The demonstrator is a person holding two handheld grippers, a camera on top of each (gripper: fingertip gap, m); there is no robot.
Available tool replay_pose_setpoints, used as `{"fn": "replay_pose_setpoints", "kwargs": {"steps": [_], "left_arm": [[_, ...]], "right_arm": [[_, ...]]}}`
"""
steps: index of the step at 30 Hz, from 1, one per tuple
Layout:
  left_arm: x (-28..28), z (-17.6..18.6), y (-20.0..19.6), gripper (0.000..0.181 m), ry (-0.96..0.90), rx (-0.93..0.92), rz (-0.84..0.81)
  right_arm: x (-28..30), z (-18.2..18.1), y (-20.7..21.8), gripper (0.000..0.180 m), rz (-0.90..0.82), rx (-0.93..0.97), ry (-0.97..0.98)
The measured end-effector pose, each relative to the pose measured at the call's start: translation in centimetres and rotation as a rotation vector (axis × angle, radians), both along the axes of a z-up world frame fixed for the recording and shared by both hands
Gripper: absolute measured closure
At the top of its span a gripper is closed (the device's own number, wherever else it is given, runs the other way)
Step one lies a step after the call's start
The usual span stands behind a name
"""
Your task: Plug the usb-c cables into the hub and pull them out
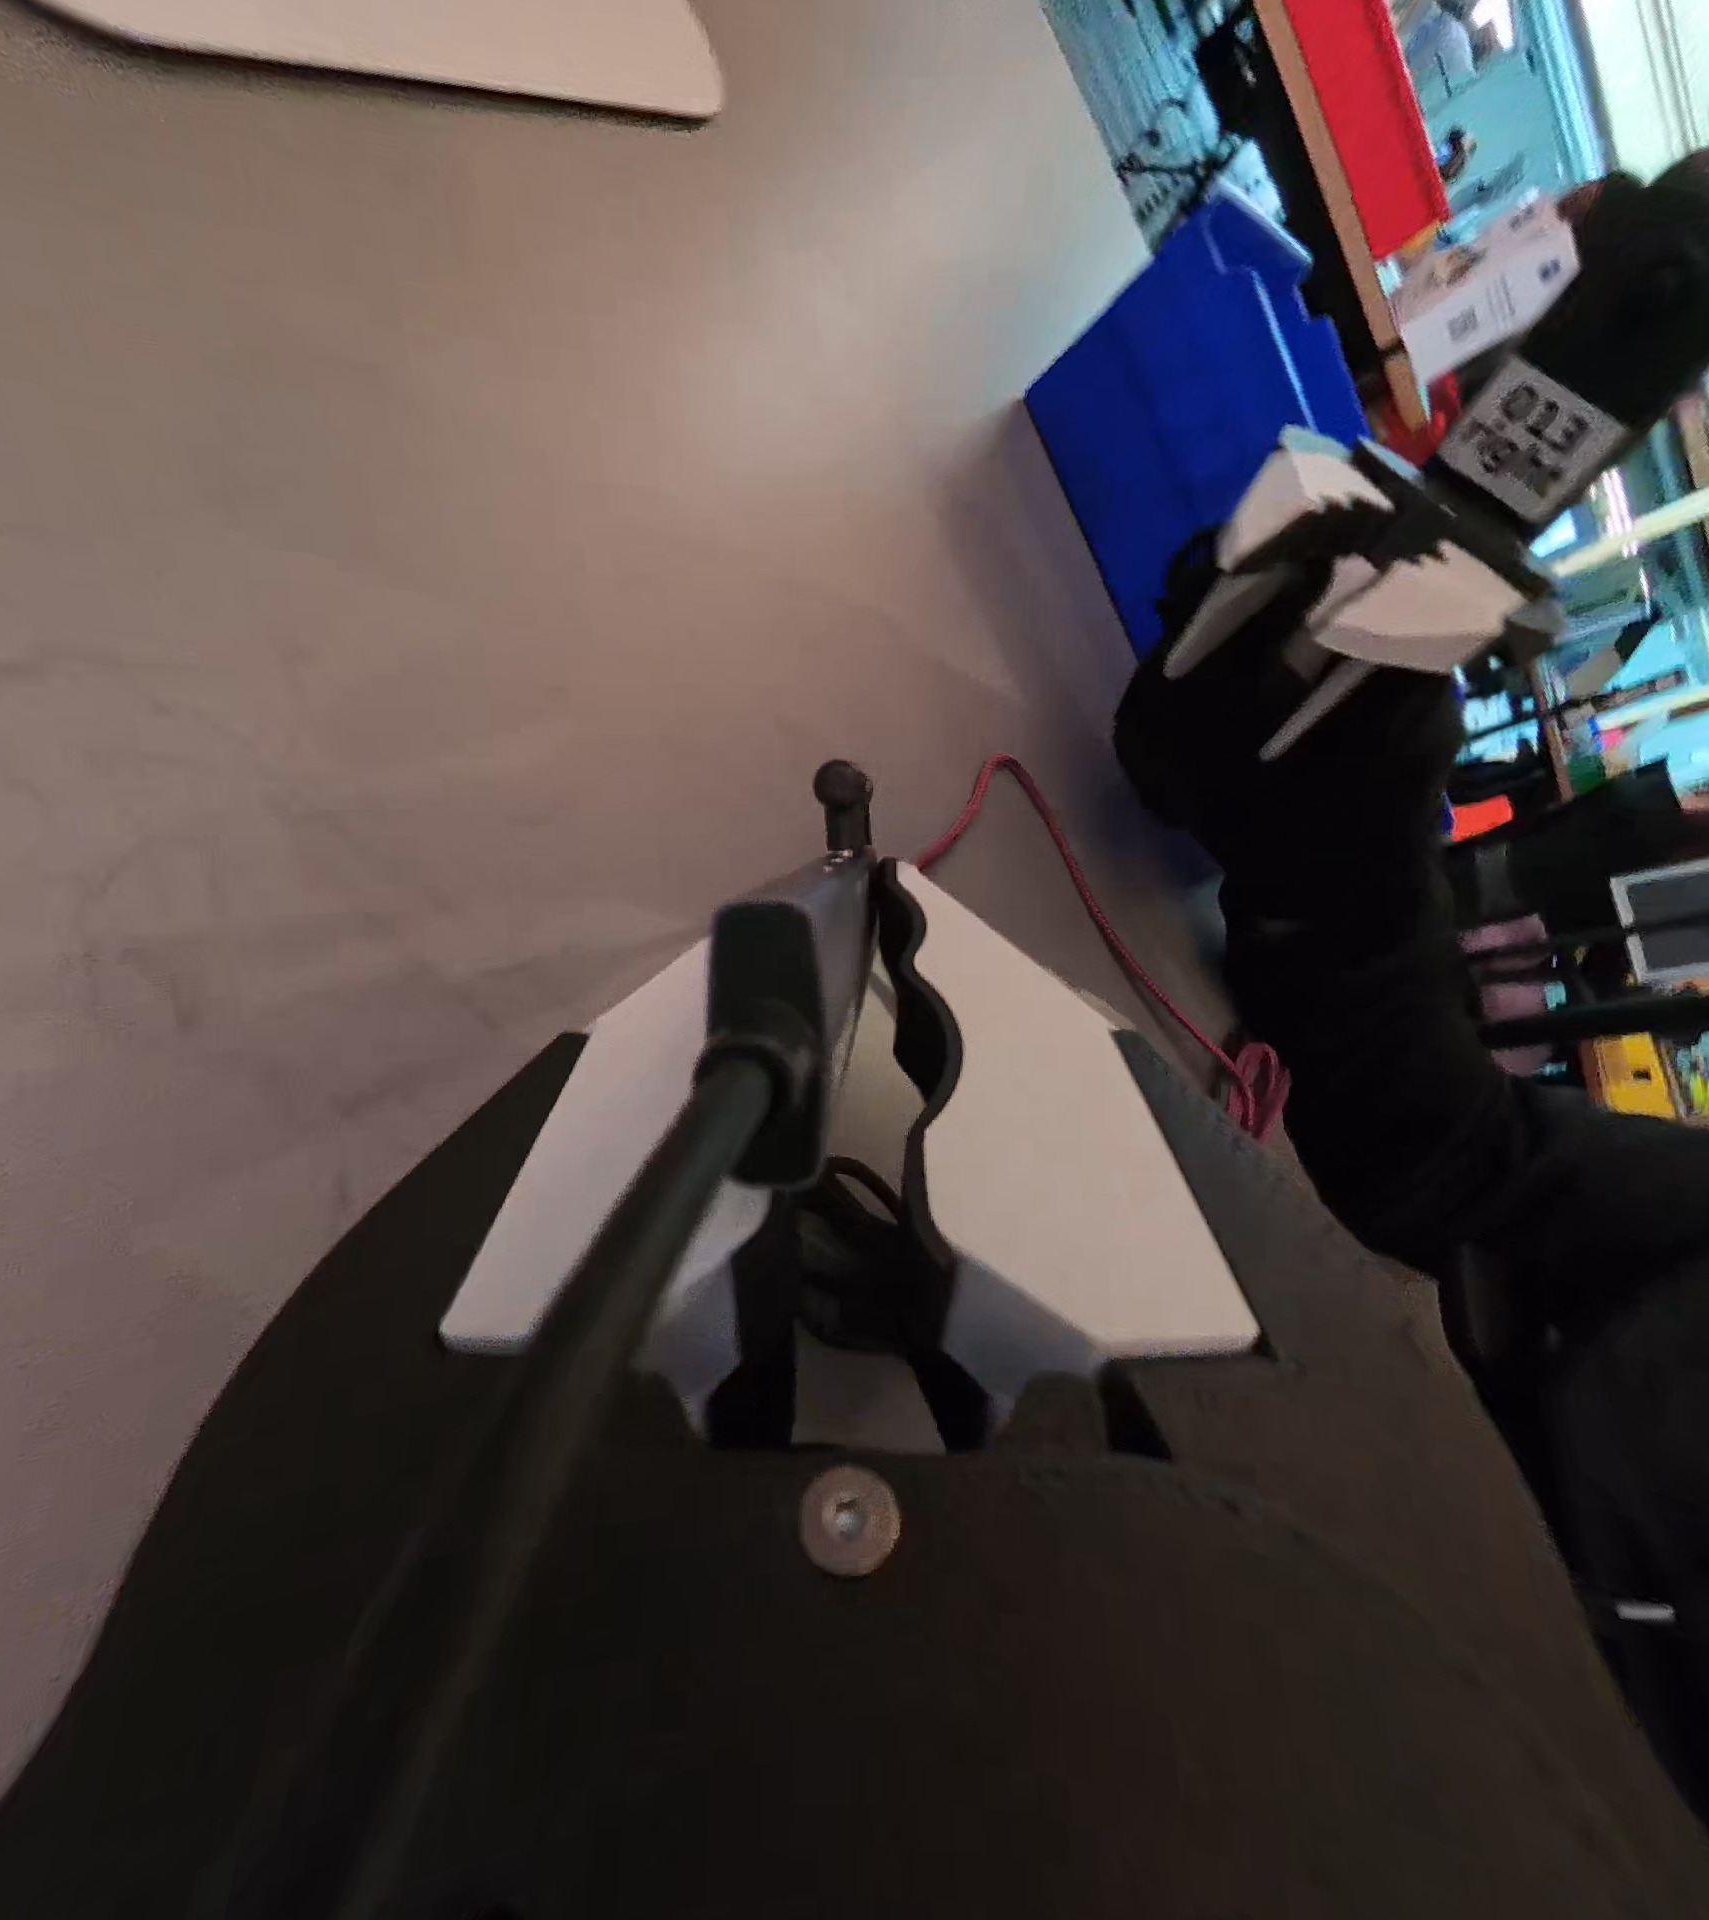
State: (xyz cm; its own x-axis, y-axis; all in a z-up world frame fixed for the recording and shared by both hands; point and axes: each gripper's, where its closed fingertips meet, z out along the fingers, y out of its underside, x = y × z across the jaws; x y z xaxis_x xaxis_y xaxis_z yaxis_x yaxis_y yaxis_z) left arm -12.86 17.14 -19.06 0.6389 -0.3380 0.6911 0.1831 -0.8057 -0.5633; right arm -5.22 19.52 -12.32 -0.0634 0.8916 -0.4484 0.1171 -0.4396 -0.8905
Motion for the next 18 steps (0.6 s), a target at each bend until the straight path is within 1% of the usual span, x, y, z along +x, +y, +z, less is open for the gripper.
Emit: {"fn": "replay_pose_setpoints", "kwargs": {"steps": [4,9,11,15,18], "left_arm": [[-0.6,-1.7,0.6,0.164,0.007,-0.077,0.043],[-1.4,-3.3,0.9,0.141,0.039,-0.147,0.092],[-1.3,-3.3,0.7,0.140,0.028,-0.155,0.092],[-1.0,-3.2,-0.7,0.135,0.029,-0.211,0.040],[-1.0,-2.8,-2.2,0.125,0.020,-0.258,0.000]], "right_arm": [[-0.3,-0.5,-0.2,0.162,0.005,0.008,-0.022],[-0.1,-0.4,0.0,0.163,-0.007,0.011,-0.022],[-0.1,-0.3,0.1,0.163,-0.011,0.011,-0.019],[-0.1,-0.3,0.0,0.163,-0.009,0.012,-0.022],[-0.2,-0.4,0.0,0.163,-0.008,0.012,-0.025]]}}
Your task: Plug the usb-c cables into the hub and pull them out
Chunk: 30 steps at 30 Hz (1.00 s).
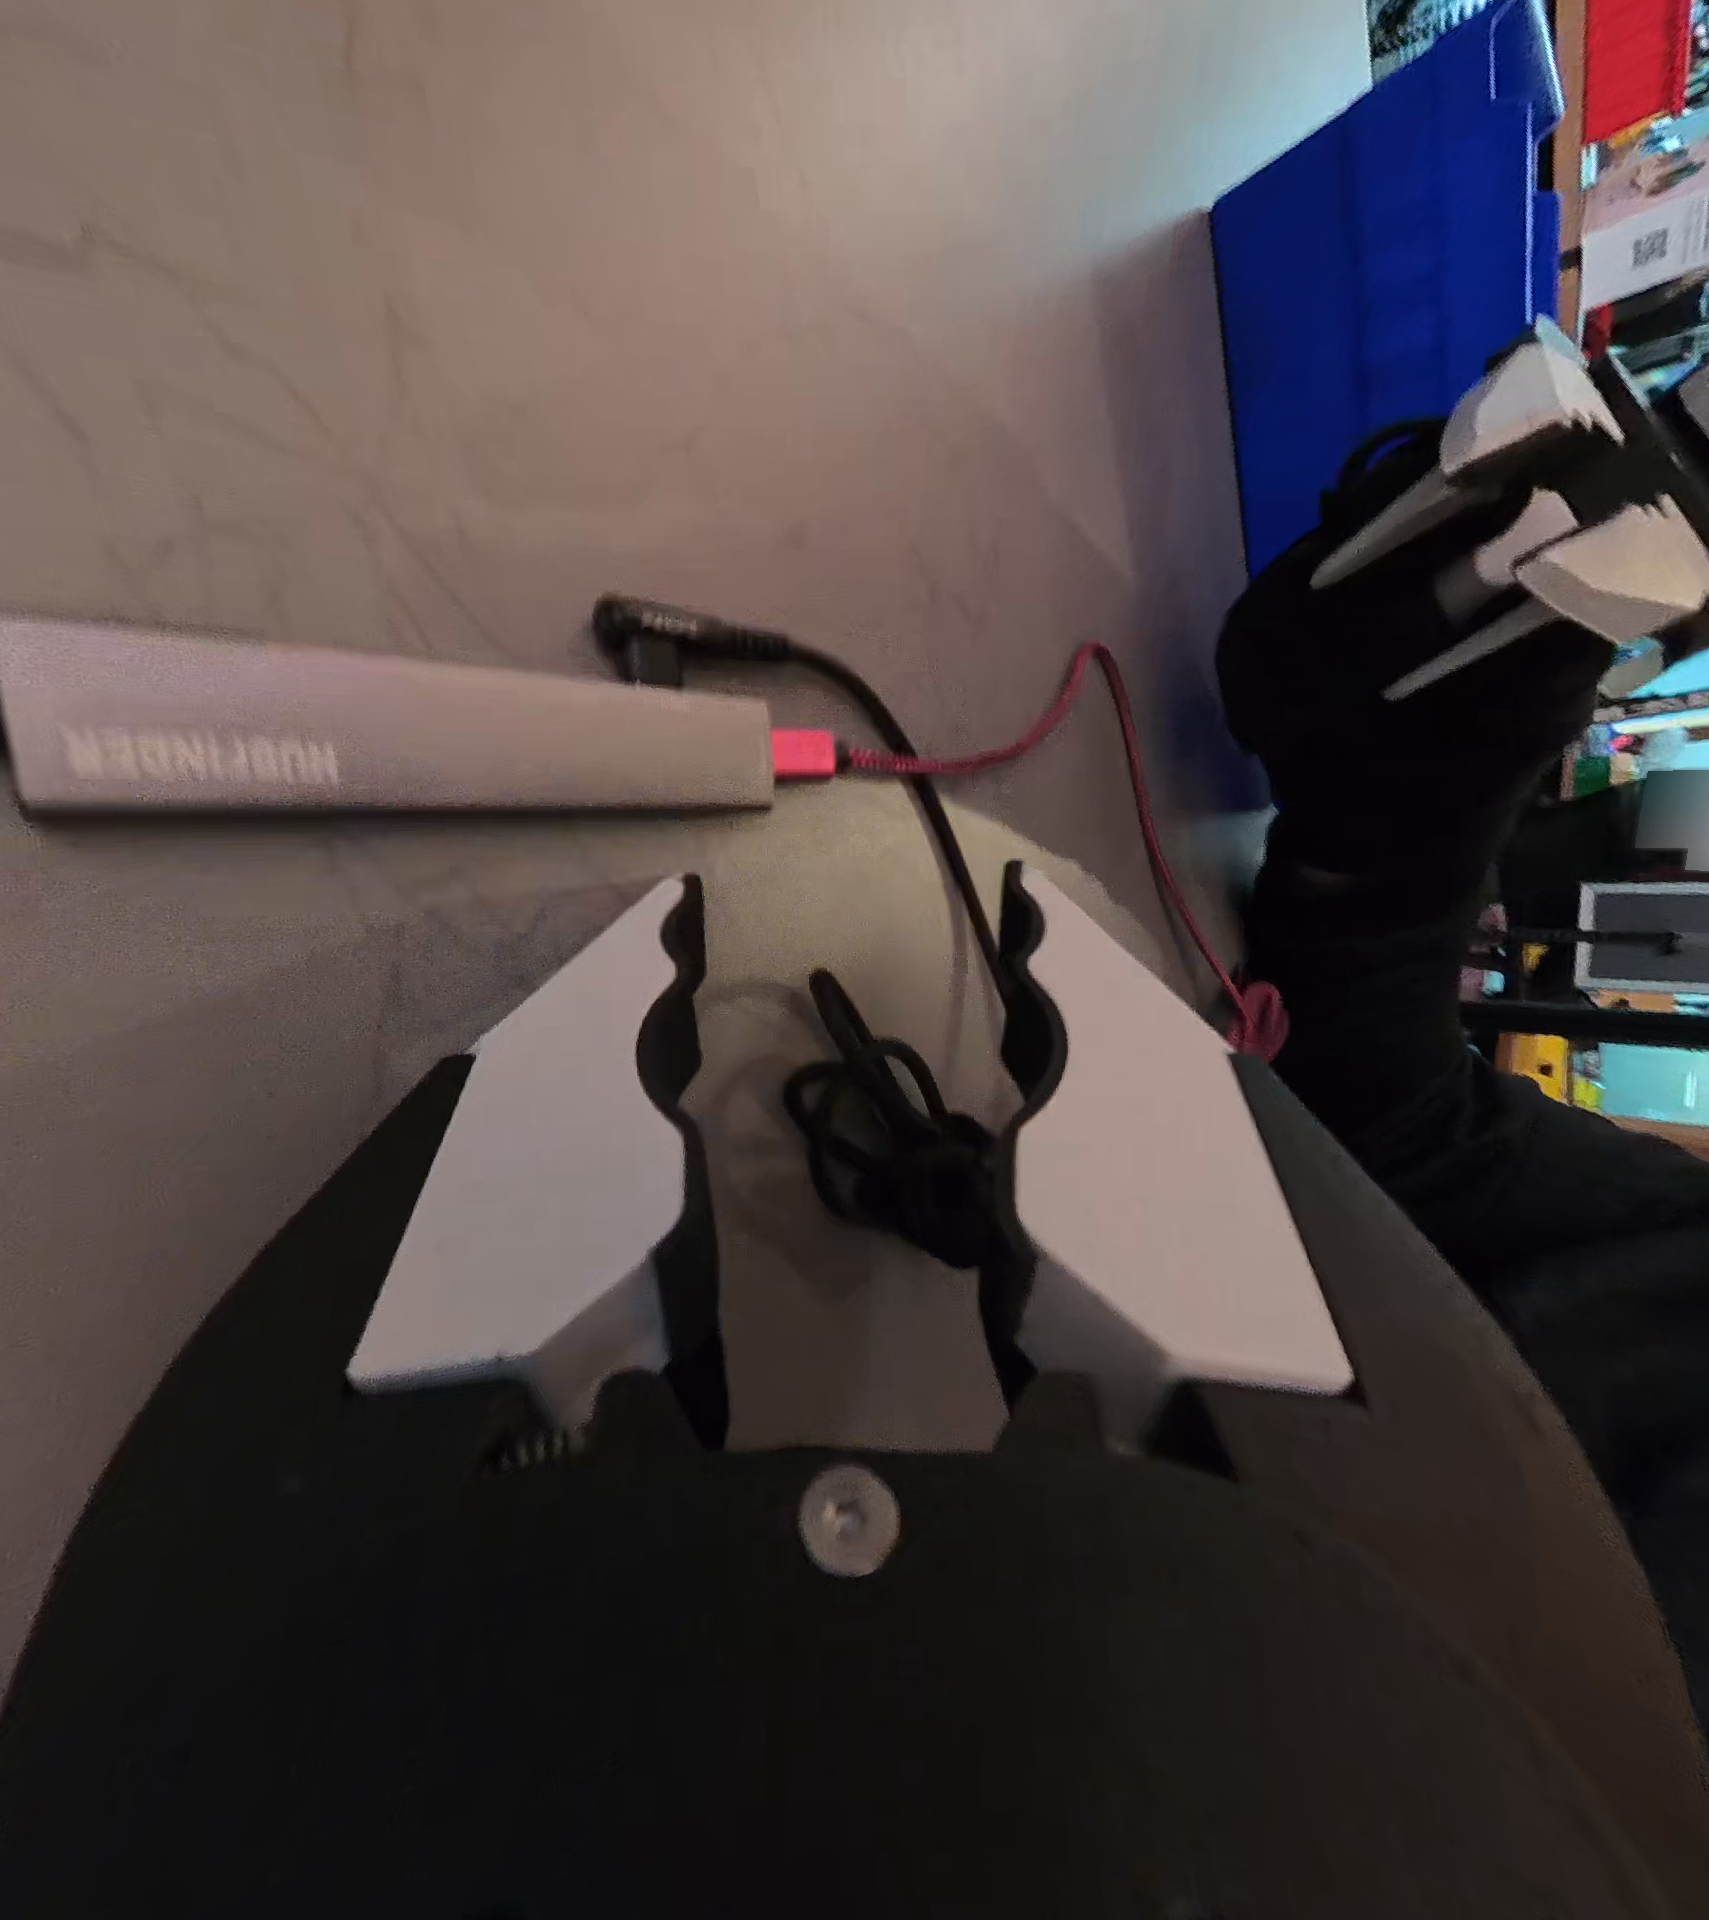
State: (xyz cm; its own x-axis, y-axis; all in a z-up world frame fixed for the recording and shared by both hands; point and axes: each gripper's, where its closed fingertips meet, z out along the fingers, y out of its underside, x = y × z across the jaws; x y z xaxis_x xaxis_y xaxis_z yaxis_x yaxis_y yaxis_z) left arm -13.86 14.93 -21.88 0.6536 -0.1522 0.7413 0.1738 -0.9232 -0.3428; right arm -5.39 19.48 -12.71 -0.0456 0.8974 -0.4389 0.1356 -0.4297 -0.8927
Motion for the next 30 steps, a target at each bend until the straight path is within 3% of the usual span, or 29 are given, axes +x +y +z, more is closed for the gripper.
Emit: {"fn": "replay_pose_setpoints", "kwargs": {"steps": [10,21,27,30], "left_arm": [[-0.9,0.0,-3.8,0.112,0.137,-0.035,-0.057],[1.9,2.3,-9.0,0.122,0.415,0.203,-0.312],[2.9,2.3,-10.9,0.121,0.426,0.219,-0.309],[2.4,1.9,-11.4,0.121,0.438,0.230,-0.296]], "right_arm": [[0.0,-0.1,0.0,0.163,-0.004,0.010,-0.003],[-0.6,-1.3,-0.9,0.158,0.001,0.126,-0.094],[-0.3,0.2,-6.1,0.152,0.131,0.255,-0.134],[1.7,-2.6,-11.4,0.145,0.308,0.373,-0.362]]}}
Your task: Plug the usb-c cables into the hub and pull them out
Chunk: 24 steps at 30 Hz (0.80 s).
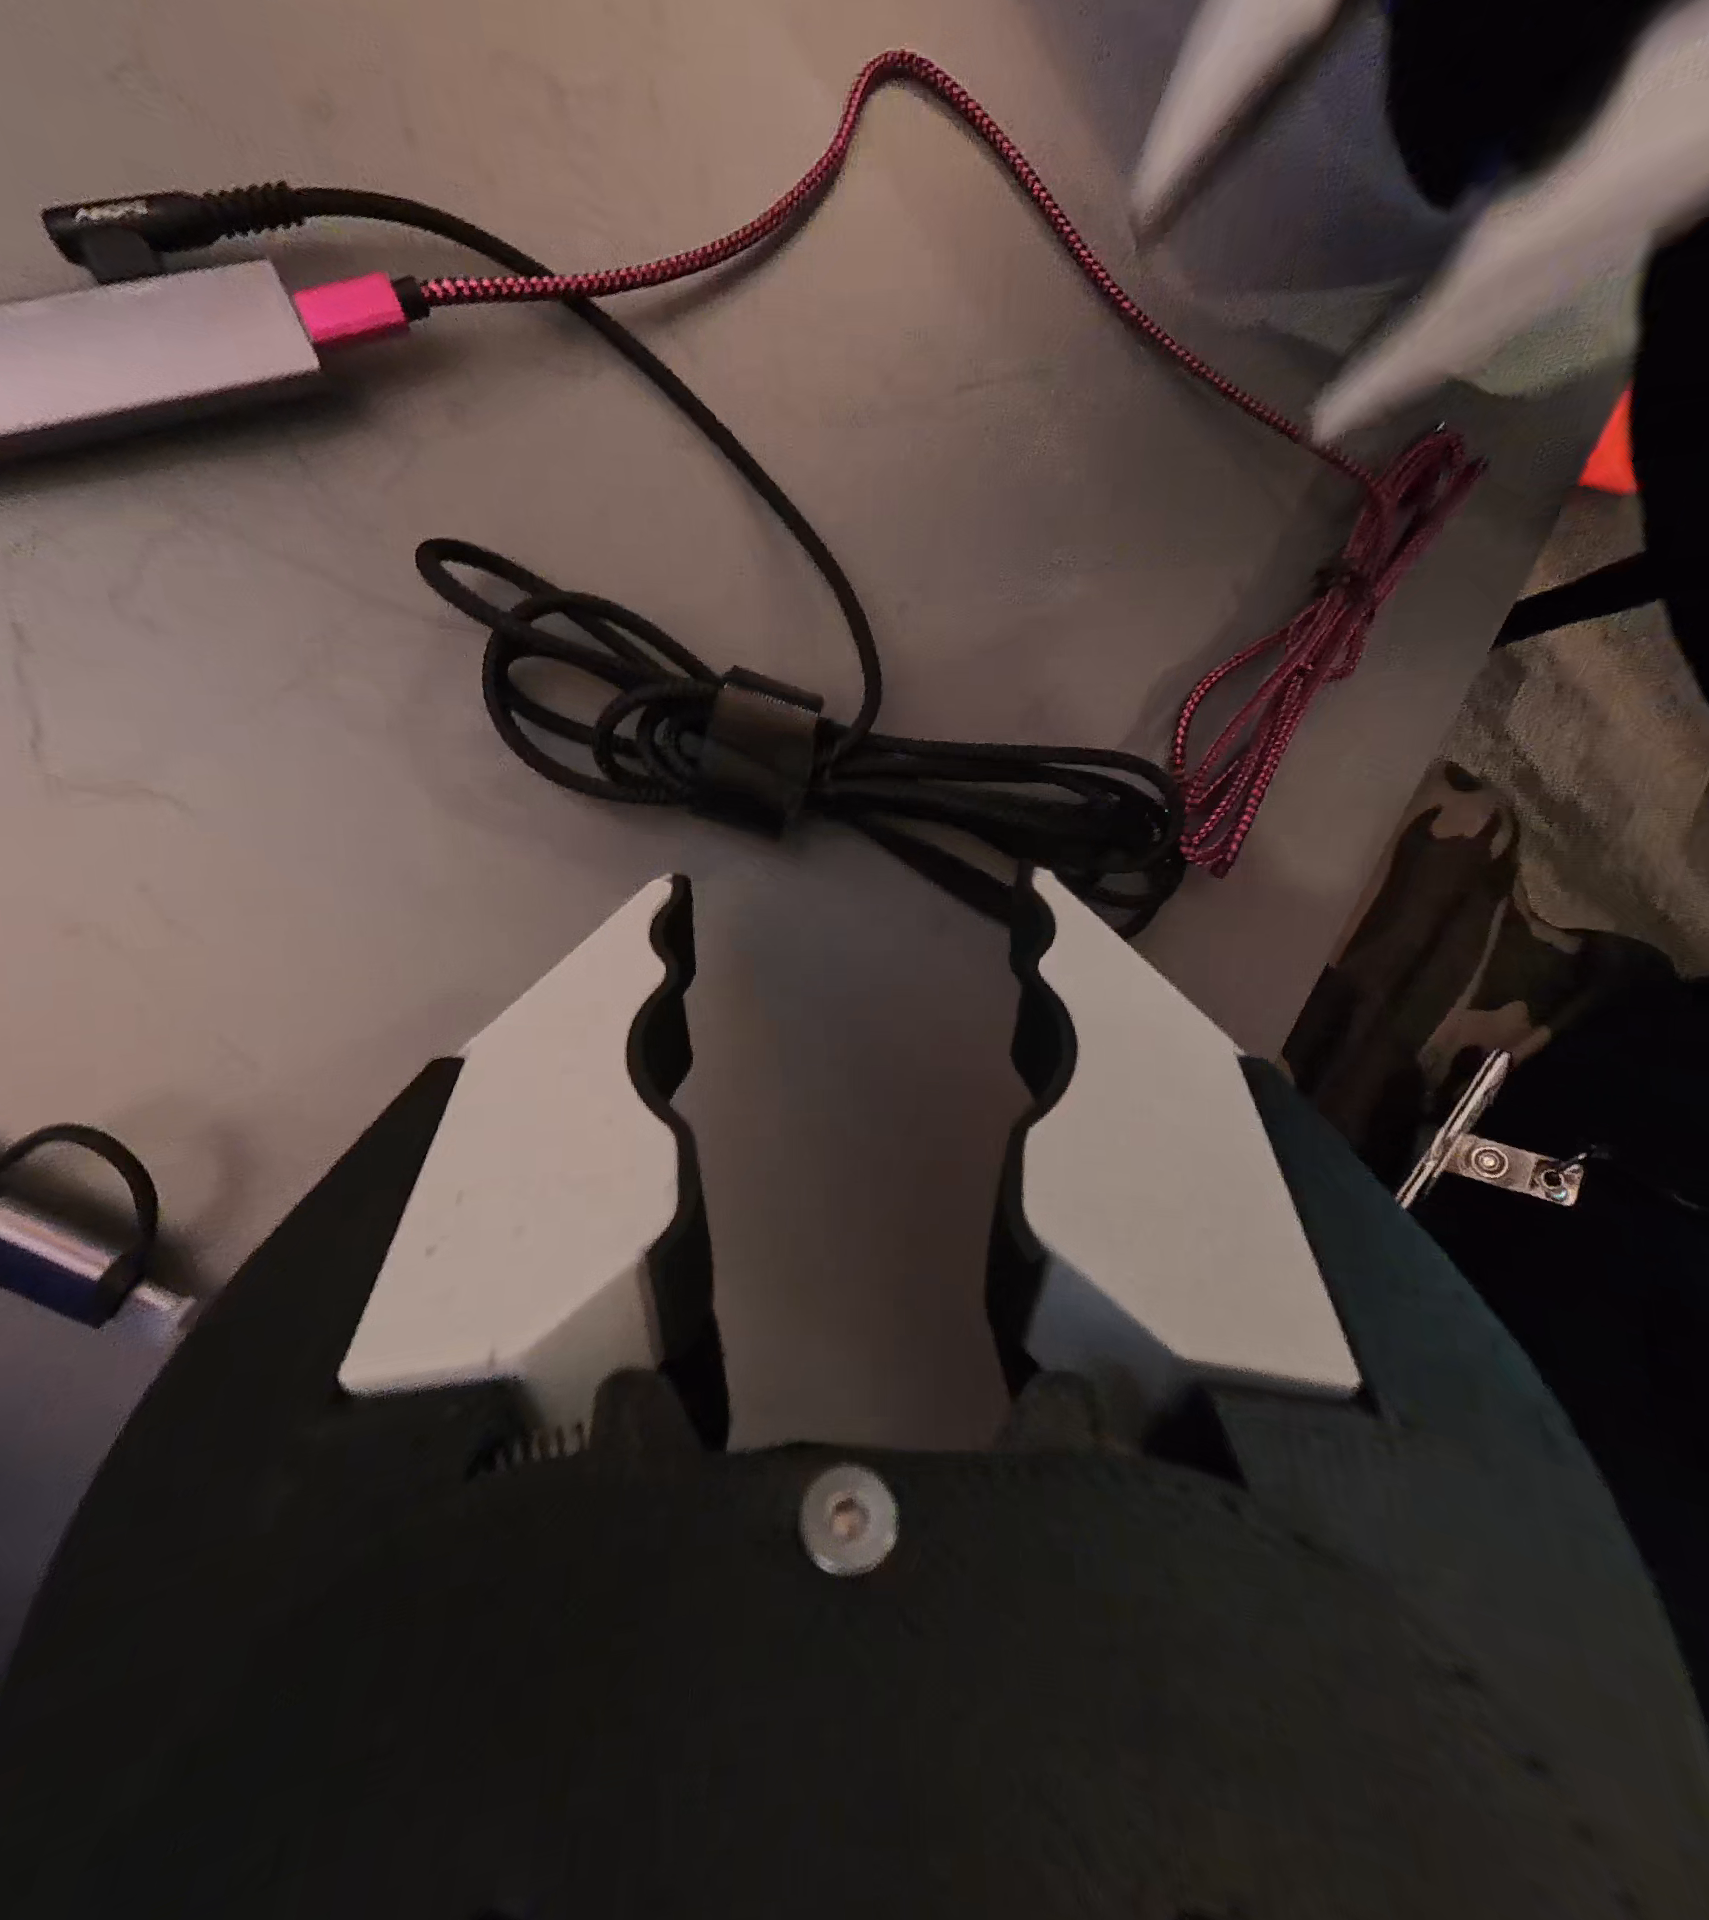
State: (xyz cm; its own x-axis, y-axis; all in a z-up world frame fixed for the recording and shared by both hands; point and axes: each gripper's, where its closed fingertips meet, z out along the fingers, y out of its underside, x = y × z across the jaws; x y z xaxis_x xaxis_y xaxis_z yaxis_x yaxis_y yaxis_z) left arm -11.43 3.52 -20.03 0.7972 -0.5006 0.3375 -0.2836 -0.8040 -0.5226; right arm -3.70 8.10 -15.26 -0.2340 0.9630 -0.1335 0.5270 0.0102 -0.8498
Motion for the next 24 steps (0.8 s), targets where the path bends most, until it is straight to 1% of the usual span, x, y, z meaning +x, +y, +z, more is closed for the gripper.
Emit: {"fn": "replay_pose_setpoints", "kwargs": {"steps": [2,3,4,6,7,8,10,11,12,15,18,20,22,24], "left_arm": [[0.1,-0.1,0.0,0.122,-0.033,0.007,0.020],[0.2,-0.1,0.1,0.122,-0.057,0.017,0.030],[0.5,-0.1,0.2,0.123,-0.078,0.027,0.039],[1.0,-0.5,0.2,0.123,-0.102,0.026,0.042],[1.1,-0.8,0.2,0.123,-0.096,0.026,0.045],[1.0,-1.2,0.2,0.123,-0.087,0.022,0.050],[1.3,-1.5,0.0,0.123,-0.103,0.014,0.058],[1.5,-1.5,-0.1,0.123,-0.117,0.017,0.062],[1.6,-1.6,-0.2,0.123,-0.122,0.021,0.063],[1.1,-1.5,0.1,0.125,-0.131,0.046,0.098],[1.5,-1.5,0.1,0.129,-0.192,0.036,0.117],[2.0,-1.9,-0.1,0.133,-0.212,0.019,0.121],[2.4,-2.0,-0.1,0.133,-0.225,0.007,0.128],[2.9,-2.1,0.0,0.137,-0.240,0.002,0.121]], "right_arm": [[2.3,-2.8,-3.4,0.144,0.108,0.063,-0.179],[3.2,-4.0,-4.5,0.139,0.131,0.106,-0.253],[4.0,-5.2,-5.1,0.132,0.143,0.150,-0.320],[5.5,-7.8,-5.5,0.133,0.141,0.228,-0.465],[5.9,-8.7,-5.7,0.133,0.138,0.237,-0.511],[5.8,-8.8,-6.0,0.134,0.140,0.239,-0.493],[6.0,-8.9,-6.4,0.155,0.142,0.231,-0.504],[6.2,-8.9,-6.4,0.163,0.143,0.229,-0.515],[6.4,-8.8,-6.6,0.167,0.153,0.218,-0.515],[7.0,-8.1,-6.8,0.169,0.141,0.105,-0.488],[7.6,-6.0,-7.1,0.171,0.134,-0.049,-0.438],[7.0,-3.7,-6.4,0.173,0.071,-0.145,-0.368],[5.5,-0.2,-5.5,0.173,0.001,-0.243,-0.242],[3.3,2.1,-3.6,0.174,-0.115,-0.307,-0.156]]}}
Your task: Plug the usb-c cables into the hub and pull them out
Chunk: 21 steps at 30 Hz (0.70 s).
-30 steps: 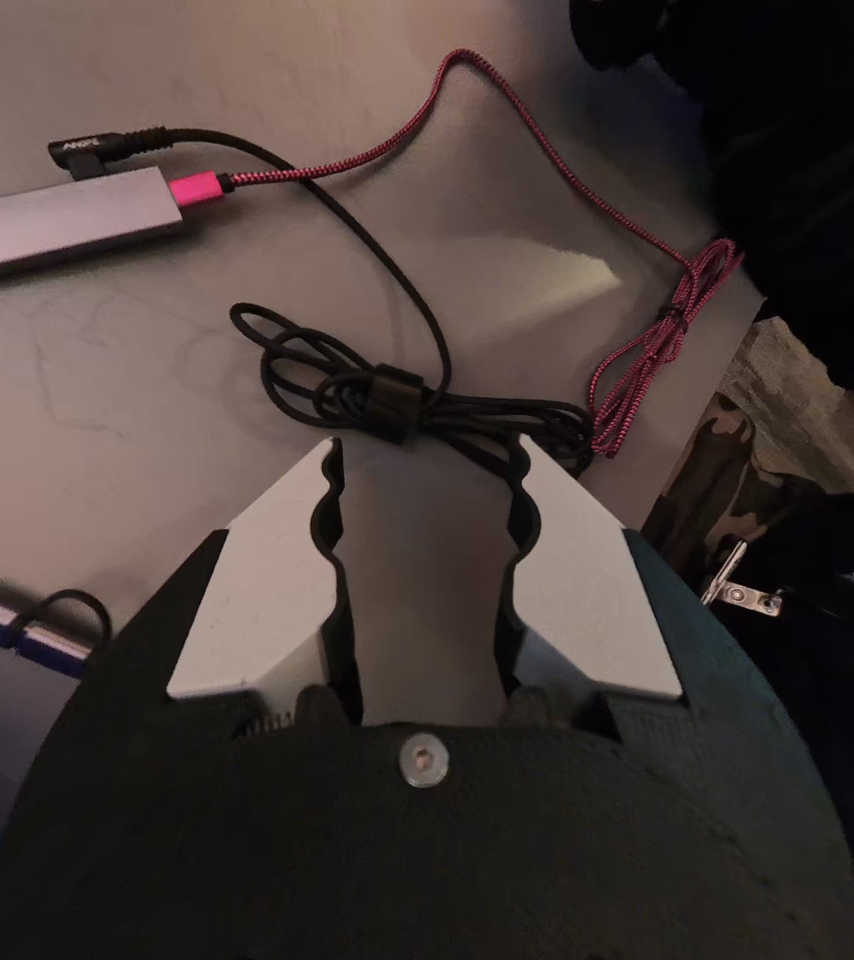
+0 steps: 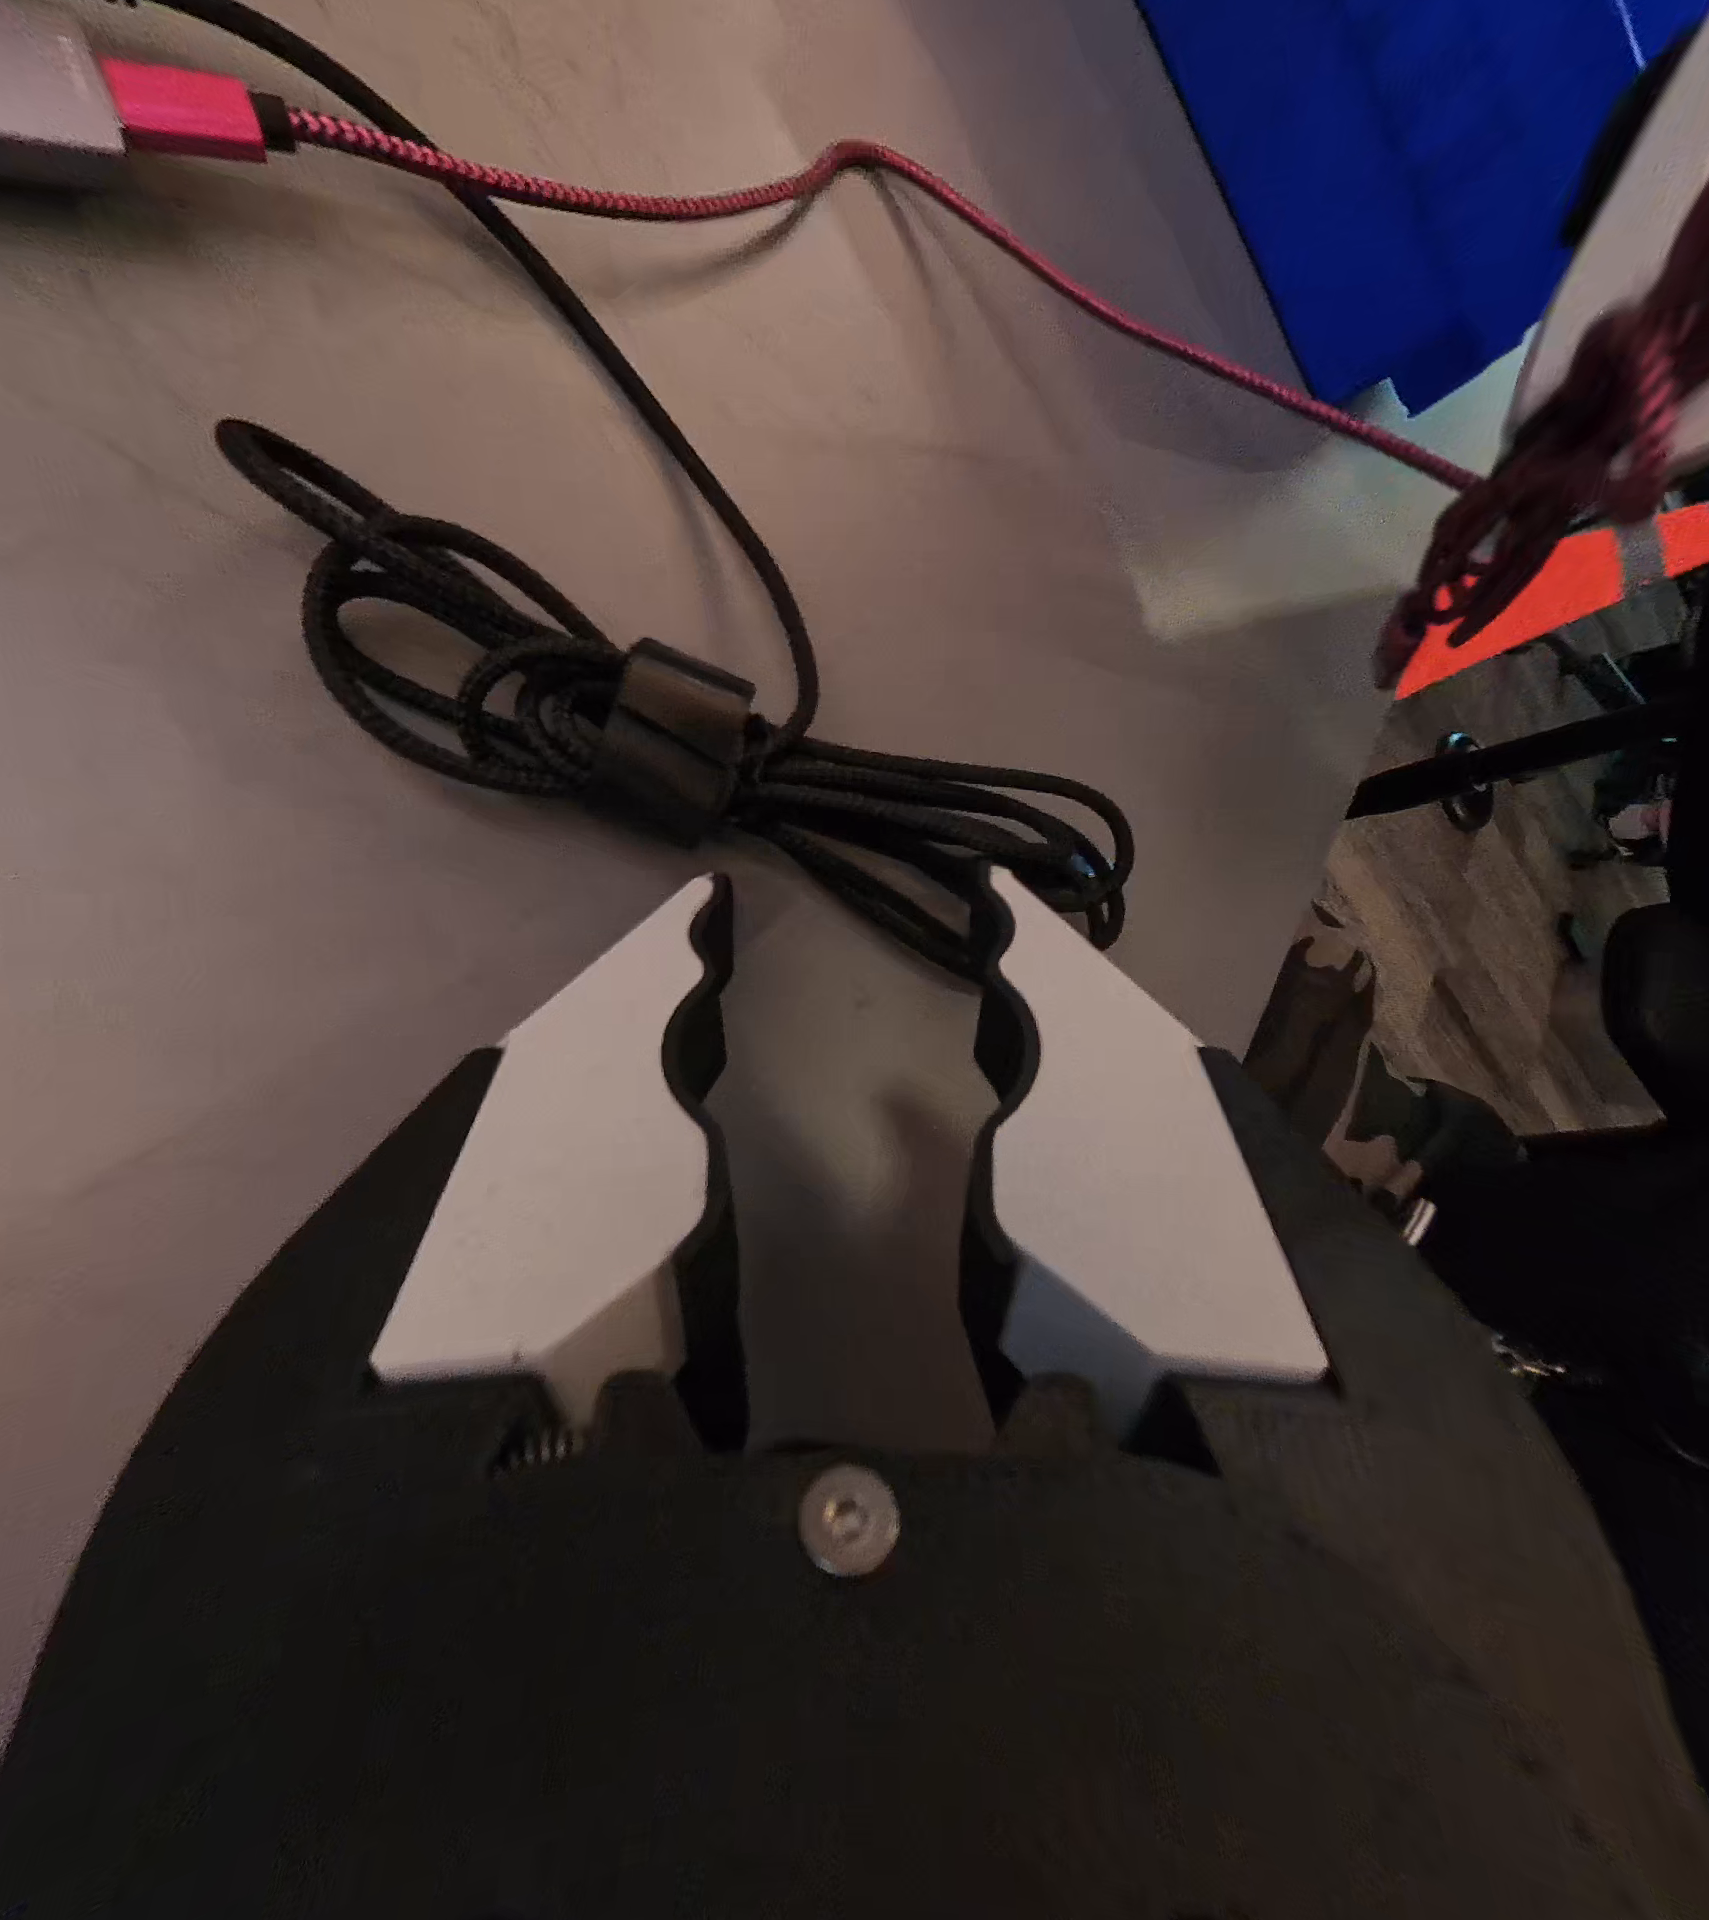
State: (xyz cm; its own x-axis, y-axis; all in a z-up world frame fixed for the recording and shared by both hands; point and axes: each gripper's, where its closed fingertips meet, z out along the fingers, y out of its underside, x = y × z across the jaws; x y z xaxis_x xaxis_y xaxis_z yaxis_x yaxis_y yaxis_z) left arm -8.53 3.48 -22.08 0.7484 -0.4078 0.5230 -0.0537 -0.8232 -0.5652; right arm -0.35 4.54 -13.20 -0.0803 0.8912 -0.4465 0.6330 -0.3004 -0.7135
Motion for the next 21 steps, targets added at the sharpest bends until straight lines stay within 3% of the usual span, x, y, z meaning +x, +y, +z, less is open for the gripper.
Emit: {"fn": "replay_pose_setpoints", "kwargs": {"steps": [6,11,13,15,16,19,21], "left_arm": [[0.9,-0.2,0.1,0.137,-0.007,0.020,-0.017],[1.7,0.0,-0.5,0.133,-0.053,0.018,-0.047],[1.8,0.4,-0.6,0.132,-0.067,0.029,-0.057],[1.7,0.3,-0.7,0.131,-0.065,0.027,-0.064],[1.6,0.2,-0.7,0.131,-0.062,0.025,-0.062],[1.8,0.1,-0.8,0.131,-0.084,0.017,-0.063],[1.9,0.0,-0.8,0.130,-0.073,0.016,-0.069]], "right_arm": [[-7.5,-1.8,2.7,0.176,-0.168,-0.098,-0.036],[-10.8,-7.3,3.4,0.174,-0.184,0.005,-0.233],[-11.0,-8.2,2.6,0.165,-0.137,0.009,-0.279],[-11.0,-7.4,2.6,0.131,-0.136,0.026,-0.271],[-10.9,-6.9,2.7,0.123,-0.130,0.040,-0.259],[-10.6,-5.2,2.9,0.109,-0.075,0.083,-0.223],[-11.0,-3.7,4.7,0.113,-0.081,0.135,-0.182]]}}
